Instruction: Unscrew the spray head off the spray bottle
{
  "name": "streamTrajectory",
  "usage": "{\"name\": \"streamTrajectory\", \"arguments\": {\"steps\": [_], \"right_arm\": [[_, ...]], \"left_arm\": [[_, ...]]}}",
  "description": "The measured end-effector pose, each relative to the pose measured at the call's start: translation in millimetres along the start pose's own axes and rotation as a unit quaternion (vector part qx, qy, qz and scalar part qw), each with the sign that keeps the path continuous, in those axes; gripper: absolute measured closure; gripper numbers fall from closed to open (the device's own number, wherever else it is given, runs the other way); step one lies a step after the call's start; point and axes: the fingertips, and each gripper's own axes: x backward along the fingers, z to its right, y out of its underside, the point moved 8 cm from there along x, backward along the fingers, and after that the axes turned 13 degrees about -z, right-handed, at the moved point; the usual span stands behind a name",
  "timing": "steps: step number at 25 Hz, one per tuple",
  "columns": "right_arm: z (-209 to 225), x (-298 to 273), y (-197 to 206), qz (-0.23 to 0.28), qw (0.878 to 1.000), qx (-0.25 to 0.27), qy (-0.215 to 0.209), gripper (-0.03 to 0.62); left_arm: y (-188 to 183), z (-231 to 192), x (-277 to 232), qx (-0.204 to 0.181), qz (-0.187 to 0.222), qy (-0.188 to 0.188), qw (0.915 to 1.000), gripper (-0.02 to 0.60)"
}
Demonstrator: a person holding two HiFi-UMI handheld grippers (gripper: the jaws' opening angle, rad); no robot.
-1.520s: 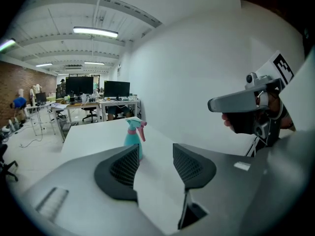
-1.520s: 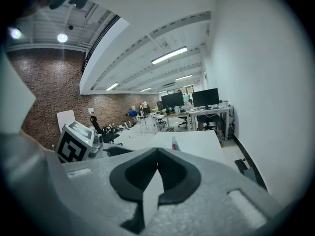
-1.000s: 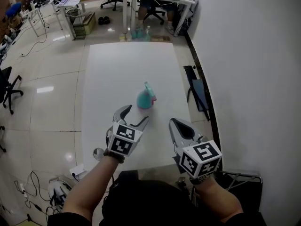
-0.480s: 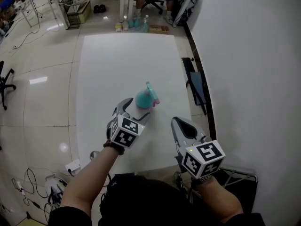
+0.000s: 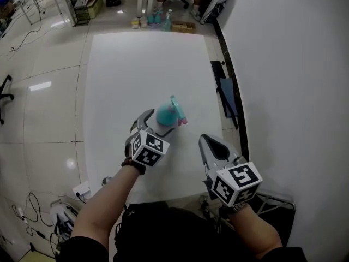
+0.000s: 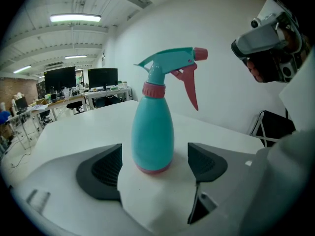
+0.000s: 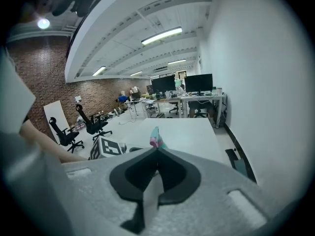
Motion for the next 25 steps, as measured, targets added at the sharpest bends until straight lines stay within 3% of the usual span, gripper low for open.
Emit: {"name": "streamTrajectory", "arguments": {"steps": [15, 20, 25], "right_arm": [[9.5, -11.3, 2.3, -0.030, 1.000, 0.005, -0.005, 0.603], [11.3, -9.7, 0.7, -0.030, 1.000, 0.005, -0.003, 0.602], [13.6, -7.3, 5.7, -0.026, 1.000, 0.002, -0.004, 0.603]], "left_arm": [[-0.2, 2.1, -39.4, 0.019, 0.006, -0.013, 0.9997, 0.133], [0.6, -0.9, -41.7, 0.018, 0.002, -0.021, 0.9996, 0.182], [1.6, -0.1, -40.6, 0.012, -0.006, -0.026, 0.9996, 0.179]]}}
